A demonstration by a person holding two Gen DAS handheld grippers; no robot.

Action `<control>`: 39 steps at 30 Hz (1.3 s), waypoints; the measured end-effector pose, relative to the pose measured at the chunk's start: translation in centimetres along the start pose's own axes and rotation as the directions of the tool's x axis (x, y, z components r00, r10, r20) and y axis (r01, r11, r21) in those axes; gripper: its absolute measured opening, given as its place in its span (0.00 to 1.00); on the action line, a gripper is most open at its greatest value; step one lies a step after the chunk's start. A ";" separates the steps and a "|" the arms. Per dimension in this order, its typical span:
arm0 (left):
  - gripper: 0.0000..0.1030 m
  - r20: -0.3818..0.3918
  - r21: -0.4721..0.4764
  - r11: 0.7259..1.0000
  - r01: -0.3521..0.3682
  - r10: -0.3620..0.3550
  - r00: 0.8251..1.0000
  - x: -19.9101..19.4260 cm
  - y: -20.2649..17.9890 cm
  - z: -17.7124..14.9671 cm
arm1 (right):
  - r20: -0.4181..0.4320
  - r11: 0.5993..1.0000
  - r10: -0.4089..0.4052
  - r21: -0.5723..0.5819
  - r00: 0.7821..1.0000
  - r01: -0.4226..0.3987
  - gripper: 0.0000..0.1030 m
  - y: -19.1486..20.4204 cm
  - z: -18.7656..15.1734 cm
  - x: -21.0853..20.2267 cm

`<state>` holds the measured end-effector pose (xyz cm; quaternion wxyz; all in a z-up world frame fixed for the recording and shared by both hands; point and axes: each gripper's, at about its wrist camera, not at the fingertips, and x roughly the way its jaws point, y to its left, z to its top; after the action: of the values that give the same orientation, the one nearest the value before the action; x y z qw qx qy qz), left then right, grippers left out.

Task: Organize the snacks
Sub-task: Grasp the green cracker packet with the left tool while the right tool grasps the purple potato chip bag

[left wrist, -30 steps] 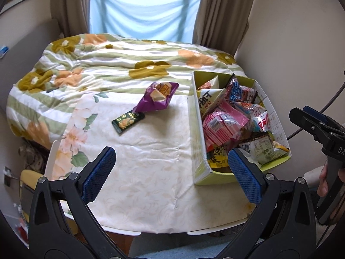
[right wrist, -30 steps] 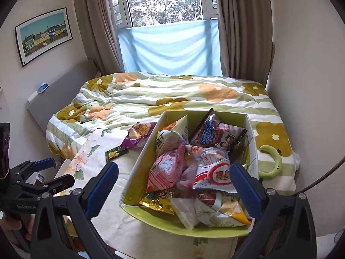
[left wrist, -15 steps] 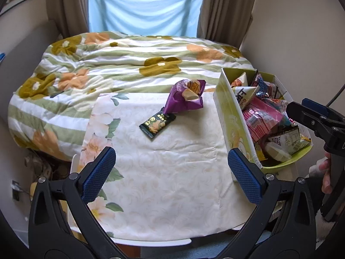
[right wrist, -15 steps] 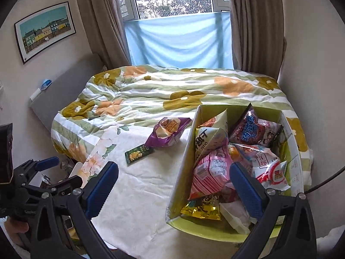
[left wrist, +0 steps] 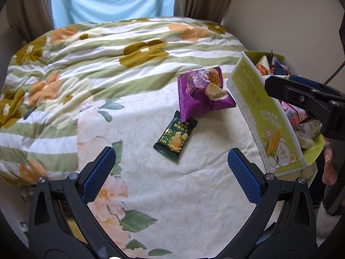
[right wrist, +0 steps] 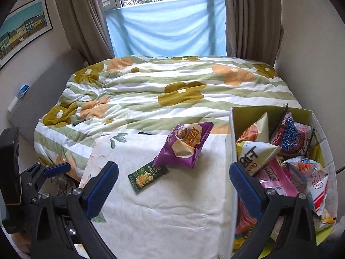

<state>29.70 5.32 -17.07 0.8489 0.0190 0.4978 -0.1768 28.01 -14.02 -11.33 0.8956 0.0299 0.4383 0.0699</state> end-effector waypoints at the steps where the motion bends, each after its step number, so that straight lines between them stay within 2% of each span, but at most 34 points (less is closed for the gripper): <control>1: 1.00 -0.011 0.012 1.000 0.016 -0.016 1.000 1.1 0.4 0.3 | -0.010 1.000 -0.011 0.007 1.000 0.011 0.99 0.2 0.3 1.1; 4: 0.99 -0.043 0.053 0.997 0.063 -0.061 0.997 4.6 1.1 1.1 | -0.042 0.998 -0.052 0.019 0.998 0.053 0.99 0.5 1.2 4.6; 6: 0.95 -0.069 0.087 0.992 0.087 -0.081 0.994 6.9 1.1 1.4 | -0.063 0.997 -0.080 0.007 0.995 0.081 0.99 0.7 1.5 7.2; 11: 0.76 -0.121 0.149 0.980 0.135 -0.117 0.986 11.5 0.5 1.5 | -0.095 0.989 -0.144 -0.046 0.985 0.140 0.99 0.7 1.7 12.2; 17: 0.74 -0.148 0.214 0.963 0.162 -0.132 0.980 14.5 -0.7 1.8 | -0.121 0.985 -0.164 -0.070 0.979 0.156 0.99 0.0 2.0 15.5; 20: 0.57 -0.167 0.234 0.958 0.164 -0.126 0.978 15.7 -1.1 1.9 | -0.128 0.984 -0.169 -0.078 0.977 0.160 0.99 -0.1 2.3 16.6; 25: 0.42 -0.163 0.270 0.955 0.125 -0.083 0.983 16.2 -1.0 2.0 | -0.164 0.988 -0.156 -0.036 0.974 0.152 0.99 -1.1 2.6 18.4; 28: 0.41 -0.165 0.266 0.955 0.130 -0.088 0.982 16.7 -0.4 2.5 | -0.177 0.989 -0.148 -0.019 0.973 0.147 0.99 -1.5 2.7 19.2; 35: 0.41 -0.166 0.224 0.971 0.078 -0.040 0.985 16.7 1.3 2.7 | -0.202 0.990 -0.134 0.006 0.970 0.138 0.99 -1.9 2.9 20.2; 39: 0.41 -0.173 0.160 0.986 0.036 -0.008 0.985 16.5 3.5 2.7 | -0.230 0.991 -0.130 0.012 0.965 0.137 0.92 -2.1 2.6 20.7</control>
<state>40.40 3.41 -30.29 0.7964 0.0978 0.5532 -0.2239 42.81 -12.99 -26.18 0.8414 0.0046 0.5403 0.0063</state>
